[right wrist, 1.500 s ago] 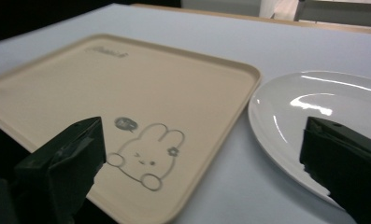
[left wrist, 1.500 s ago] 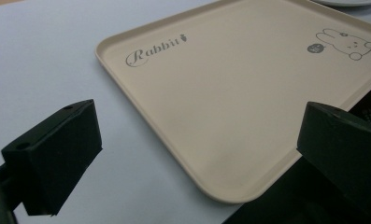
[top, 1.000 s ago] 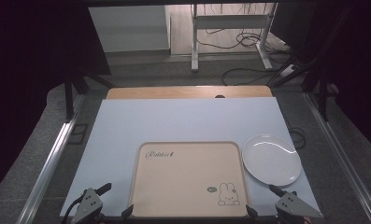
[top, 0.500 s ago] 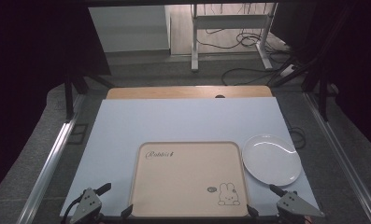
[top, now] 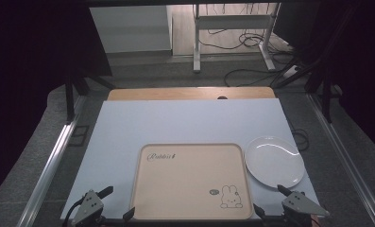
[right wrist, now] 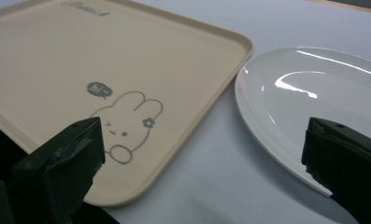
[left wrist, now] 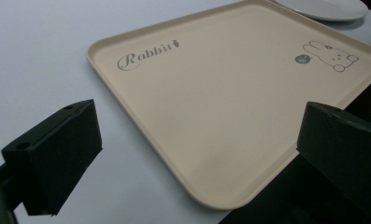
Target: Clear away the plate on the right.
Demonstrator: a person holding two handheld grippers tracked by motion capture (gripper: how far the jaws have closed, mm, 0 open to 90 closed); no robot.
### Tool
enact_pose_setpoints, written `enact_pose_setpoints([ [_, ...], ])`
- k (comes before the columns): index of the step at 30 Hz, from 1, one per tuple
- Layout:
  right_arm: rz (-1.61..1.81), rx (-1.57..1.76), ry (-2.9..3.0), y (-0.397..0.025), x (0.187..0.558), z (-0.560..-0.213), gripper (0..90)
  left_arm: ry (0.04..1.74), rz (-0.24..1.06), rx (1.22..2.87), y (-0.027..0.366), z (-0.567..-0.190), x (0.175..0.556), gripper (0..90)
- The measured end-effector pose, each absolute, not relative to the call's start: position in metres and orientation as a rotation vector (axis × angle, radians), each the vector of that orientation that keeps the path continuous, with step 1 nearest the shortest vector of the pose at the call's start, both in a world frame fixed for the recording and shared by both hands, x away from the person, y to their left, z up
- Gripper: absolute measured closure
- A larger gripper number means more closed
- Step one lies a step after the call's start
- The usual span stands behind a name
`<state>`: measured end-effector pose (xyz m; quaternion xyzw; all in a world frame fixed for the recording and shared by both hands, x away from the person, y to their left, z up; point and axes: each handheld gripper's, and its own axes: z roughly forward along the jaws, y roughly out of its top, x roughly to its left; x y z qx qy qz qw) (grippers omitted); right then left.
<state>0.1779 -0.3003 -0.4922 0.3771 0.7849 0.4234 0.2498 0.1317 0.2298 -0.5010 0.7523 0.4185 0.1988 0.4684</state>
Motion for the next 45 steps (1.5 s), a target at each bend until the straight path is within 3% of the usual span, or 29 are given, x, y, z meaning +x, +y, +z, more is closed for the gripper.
enact_pose_setpoints([
  [24,0.856,0.993,2.097,-0.301,0.187,-0.494,0.0,1.034,0.493,1.886,0.227,-0.503,0.133,0.0],
  [45,0.506,0.733,2.114,-0.288,0.192,-0.501,14.8,1.031,0.489,1.902,0.226,-0.503,0.134,0.0],
])
